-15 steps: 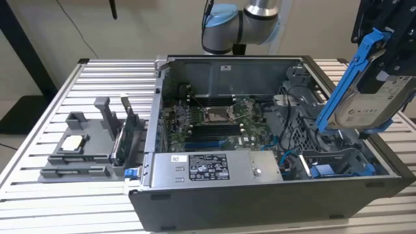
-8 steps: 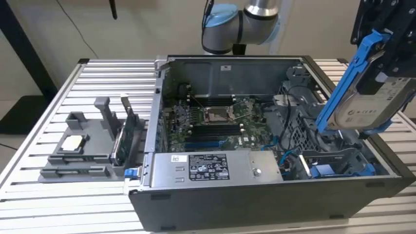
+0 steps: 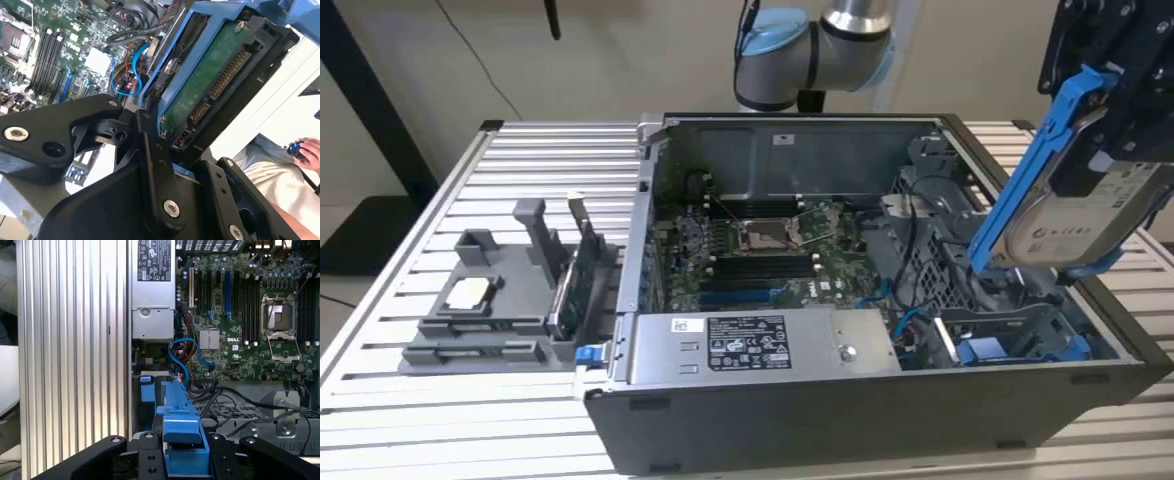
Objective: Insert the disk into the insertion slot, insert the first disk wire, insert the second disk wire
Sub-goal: 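Insert the disk into the insertion slot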
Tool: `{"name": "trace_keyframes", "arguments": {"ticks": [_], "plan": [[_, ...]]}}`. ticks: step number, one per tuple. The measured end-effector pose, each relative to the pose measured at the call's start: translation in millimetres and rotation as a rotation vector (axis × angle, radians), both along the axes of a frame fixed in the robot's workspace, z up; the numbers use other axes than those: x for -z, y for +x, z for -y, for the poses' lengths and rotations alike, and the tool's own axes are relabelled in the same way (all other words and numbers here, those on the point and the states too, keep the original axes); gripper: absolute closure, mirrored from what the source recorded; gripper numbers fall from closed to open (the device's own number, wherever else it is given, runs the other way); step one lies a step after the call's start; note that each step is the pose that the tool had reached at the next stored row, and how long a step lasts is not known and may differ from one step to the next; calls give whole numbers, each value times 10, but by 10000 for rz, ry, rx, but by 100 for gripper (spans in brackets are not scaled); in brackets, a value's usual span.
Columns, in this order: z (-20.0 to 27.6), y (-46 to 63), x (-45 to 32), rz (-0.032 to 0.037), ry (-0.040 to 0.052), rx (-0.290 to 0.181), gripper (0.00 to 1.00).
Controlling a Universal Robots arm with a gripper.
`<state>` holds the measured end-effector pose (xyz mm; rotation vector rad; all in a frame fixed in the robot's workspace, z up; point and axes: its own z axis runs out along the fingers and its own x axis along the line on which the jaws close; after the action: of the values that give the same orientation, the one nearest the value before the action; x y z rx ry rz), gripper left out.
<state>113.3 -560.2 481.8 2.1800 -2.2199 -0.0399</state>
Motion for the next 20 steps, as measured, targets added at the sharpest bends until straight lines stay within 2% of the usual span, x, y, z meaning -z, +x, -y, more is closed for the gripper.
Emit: {"name": "trace_keyframes", "arguments": {"ticks": [20], "plan": [[0,0,71,0,1,0,67]]}}
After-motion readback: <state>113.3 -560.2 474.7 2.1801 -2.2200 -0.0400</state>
